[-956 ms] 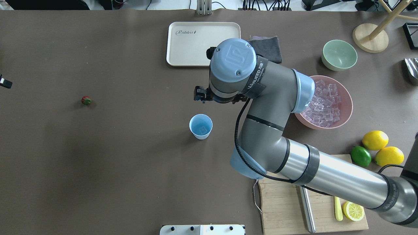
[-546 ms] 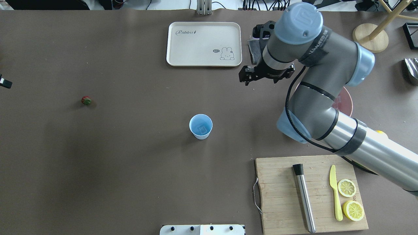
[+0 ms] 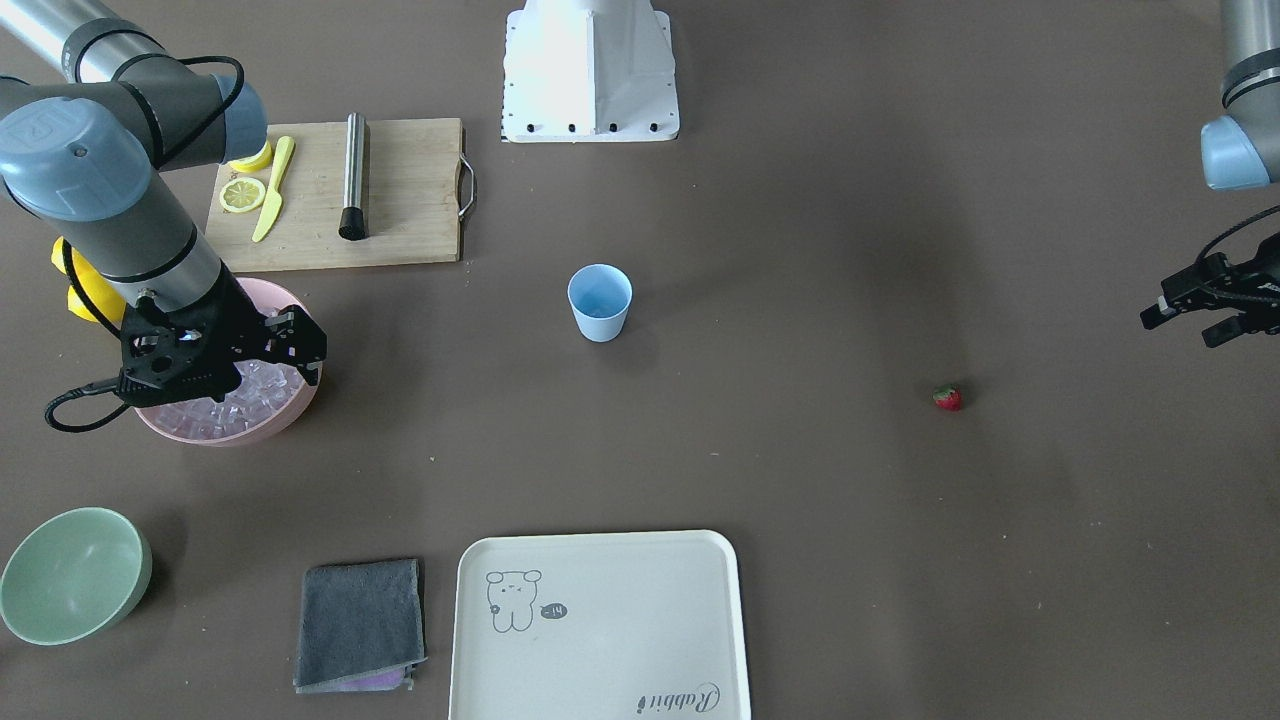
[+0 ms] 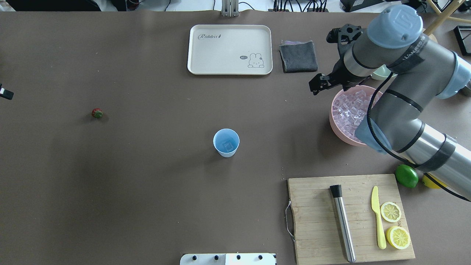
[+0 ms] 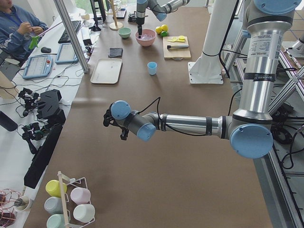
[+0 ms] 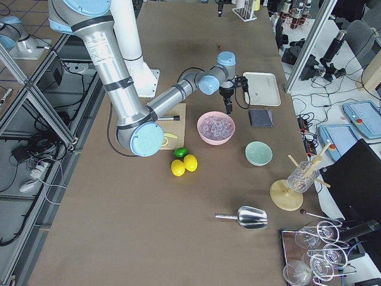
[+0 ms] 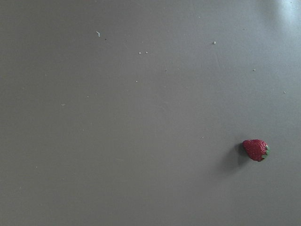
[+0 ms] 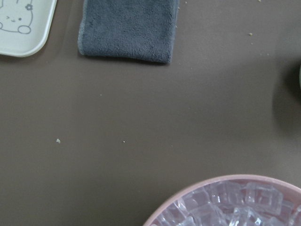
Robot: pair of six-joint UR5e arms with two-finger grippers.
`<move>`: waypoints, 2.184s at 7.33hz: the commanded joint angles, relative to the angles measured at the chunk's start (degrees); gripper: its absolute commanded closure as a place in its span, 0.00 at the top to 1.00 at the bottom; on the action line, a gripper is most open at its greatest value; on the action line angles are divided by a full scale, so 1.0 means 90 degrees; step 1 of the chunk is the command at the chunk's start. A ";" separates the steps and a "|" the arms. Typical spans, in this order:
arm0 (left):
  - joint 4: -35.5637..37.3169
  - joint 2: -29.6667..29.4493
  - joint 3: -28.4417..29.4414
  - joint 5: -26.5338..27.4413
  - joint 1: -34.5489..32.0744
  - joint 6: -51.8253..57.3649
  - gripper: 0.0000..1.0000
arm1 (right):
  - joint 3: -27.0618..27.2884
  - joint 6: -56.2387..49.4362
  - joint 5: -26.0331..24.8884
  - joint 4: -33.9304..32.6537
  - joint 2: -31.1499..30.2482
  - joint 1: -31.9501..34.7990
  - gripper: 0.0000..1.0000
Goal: Put ice and strawberries in cup
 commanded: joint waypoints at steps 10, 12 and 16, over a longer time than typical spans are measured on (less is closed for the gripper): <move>-0.0105 0.0016 0.0016 0.0003 0.0010 0.0000 0.98 | 0.0339 0.0063 -0.0298 0.0198 -0.1013 -0.0143 0.55; -0.0105 0.0016 0.0006 0.0003 0.0010 -0.0010 0.98 | 0.0349 0.0063 -0.0278 0.0198 -0.1101 -0.0084 0.52; -0.0105 0.0016 0.0006 0.0003 0.0010 -0.0010 0.98 | 0.0301 0.0072 -0.0288 0.0198 -0.1111 -0.0084 0.53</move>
